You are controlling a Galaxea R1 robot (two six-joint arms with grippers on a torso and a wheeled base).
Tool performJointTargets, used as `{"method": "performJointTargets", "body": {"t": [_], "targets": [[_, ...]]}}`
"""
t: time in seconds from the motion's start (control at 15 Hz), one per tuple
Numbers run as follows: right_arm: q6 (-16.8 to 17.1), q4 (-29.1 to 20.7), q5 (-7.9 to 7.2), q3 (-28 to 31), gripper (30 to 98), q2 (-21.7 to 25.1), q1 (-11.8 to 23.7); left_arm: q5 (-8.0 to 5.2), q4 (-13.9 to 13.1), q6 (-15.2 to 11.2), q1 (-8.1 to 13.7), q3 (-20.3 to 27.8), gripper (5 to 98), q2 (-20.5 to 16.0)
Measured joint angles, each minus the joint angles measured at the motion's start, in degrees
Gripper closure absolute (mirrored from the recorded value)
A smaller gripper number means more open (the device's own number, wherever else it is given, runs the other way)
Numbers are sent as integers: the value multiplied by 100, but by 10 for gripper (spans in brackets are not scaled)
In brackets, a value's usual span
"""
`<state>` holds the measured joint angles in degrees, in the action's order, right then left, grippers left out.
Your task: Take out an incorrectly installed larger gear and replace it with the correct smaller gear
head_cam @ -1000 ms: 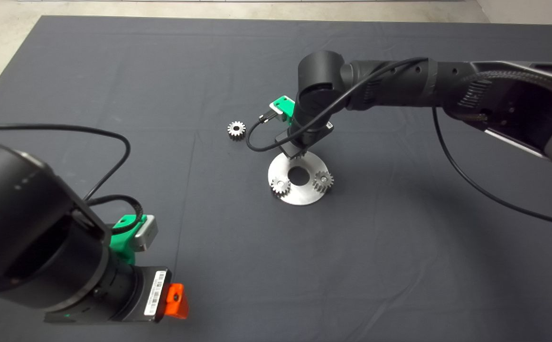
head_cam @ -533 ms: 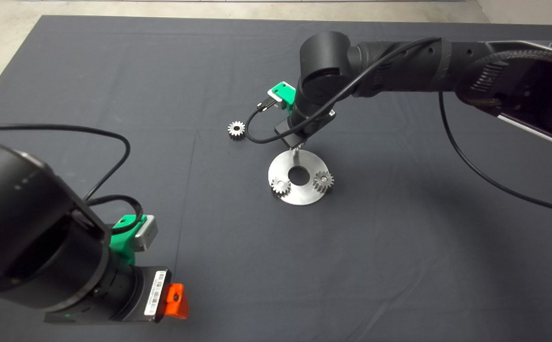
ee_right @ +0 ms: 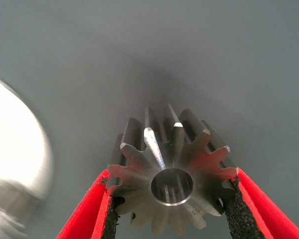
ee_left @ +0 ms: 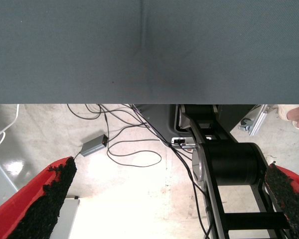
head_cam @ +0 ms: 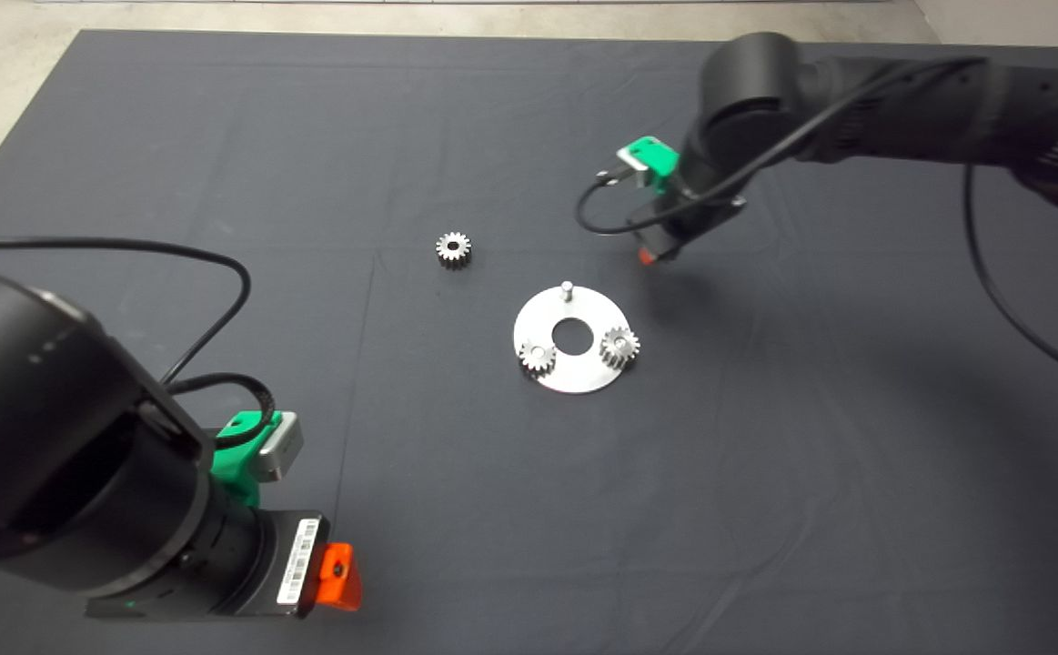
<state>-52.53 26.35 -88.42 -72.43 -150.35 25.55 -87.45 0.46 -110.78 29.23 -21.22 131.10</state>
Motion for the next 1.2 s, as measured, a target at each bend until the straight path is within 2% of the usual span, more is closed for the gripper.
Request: {"method": "performJointTargets", "body": {"t": [0.13, 0.33, 0.8, 1.2], "targets": [[5, -290, 44, 700, 818, 526, 0, 0, 0, 0, 0, 0, 58, 0], [7, -469, 55, 896, 818, 837, 0, 0, 0, 2, 0, 0, 58, 0], [5, -610, 88, 1051, 818, 982, -52, -3, 0, 2, 0, 0, 58, 157], [0, -599, 84, 1242, 818, 1007, -518, 0, 0, 2, 0, 0, 58, 156]]}}
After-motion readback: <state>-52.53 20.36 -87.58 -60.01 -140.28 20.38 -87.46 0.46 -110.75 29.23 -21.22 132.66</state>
